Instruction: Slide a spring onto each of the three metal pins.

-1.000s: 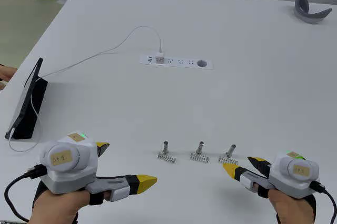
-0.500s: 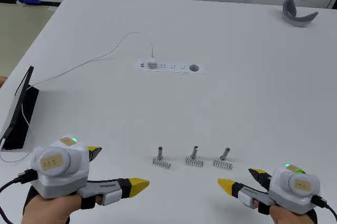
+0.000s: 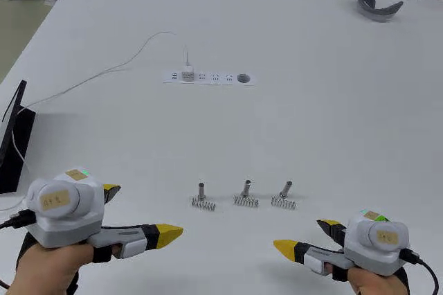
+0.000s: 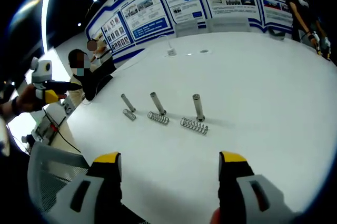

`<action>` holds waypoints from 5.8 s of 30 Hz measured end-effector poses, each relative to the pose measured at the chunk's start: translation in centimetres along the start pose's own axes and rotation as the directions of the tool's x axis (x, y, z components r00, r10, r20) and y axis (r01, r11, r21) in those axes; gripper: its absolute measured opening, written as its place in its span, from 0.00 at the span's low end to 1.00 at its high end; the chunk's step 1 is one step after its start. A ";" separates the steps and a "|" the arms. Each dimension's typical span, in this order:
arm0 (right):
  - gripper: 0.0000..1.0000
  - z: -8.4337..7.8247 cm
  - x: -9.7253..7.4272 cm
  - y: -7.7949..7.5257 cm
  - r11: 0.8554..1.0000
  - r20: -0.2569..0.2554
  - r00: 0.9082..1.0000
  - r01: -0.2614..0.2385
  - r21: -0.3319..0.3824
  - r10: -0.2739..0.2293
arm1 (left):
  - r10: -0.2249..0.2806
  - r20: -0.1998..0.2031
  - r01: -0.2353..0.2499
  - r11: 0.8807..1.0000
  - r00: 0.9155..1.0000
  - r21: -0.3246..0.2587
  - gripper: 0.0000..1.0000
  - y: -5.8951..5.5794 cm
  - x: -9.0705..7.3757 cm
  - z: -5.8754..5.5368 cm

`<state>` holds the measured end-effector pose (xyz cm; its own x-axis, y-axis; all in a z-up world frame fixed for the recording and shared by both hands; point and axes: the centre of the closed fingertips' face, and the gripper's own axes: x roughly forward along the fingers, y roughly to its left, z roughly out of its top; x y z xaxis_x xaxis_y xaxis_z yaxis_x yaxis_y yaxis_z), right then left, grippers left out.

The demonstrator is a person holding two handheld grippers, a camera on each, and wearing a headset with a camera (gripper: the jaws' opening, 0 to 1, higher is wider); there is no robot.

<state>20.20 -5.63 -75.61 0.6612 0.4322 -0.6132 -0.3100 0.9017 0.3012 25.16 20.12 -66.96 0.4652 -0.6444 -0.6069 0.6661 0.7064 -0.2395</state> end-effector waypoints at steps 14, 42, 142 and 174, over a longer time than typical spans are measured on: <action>0.78 -0.8 -1.1 0.0 1.000 -0.003 1.000 0.010 0.018 -0.010 | -0.018 0.005 0.018 1.000 1.000 -0.002 0.95 -0.6 0.8 0.8; 0.83 -0.4 -1.8 0.7 1.000 -0.017 1.000 -0.025 -0.016 0.025 | -0.139 -0.227 0.192 0.953 0.964 0.233 0.94 -3.2 5.7 -2.7; 0.80 -1.3 -2.4 1.8 0.996 -0.041 0.997 -0.067 0.063 0.070 | -0.054 -0.257 0.132 0.945 0.965 0.298 0.10 -2.5 12.9 -6.3; 0.79 -0.2 -1.5 3.5 0.990 -0.027 0.991 -0.129 0.059 0.130 | -0.076 -0.143 0.118 0.944 0.987 0.309 0.10 -2.9 6.4 -2.4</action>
<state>17.99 -3.17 -73.76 0.5964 0.5461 -0.5883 -0.3516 0.8366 0.4201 24.75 14.64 -71.98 0.3248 -0.6476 -0.6893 0.8633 0.5007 -0.0636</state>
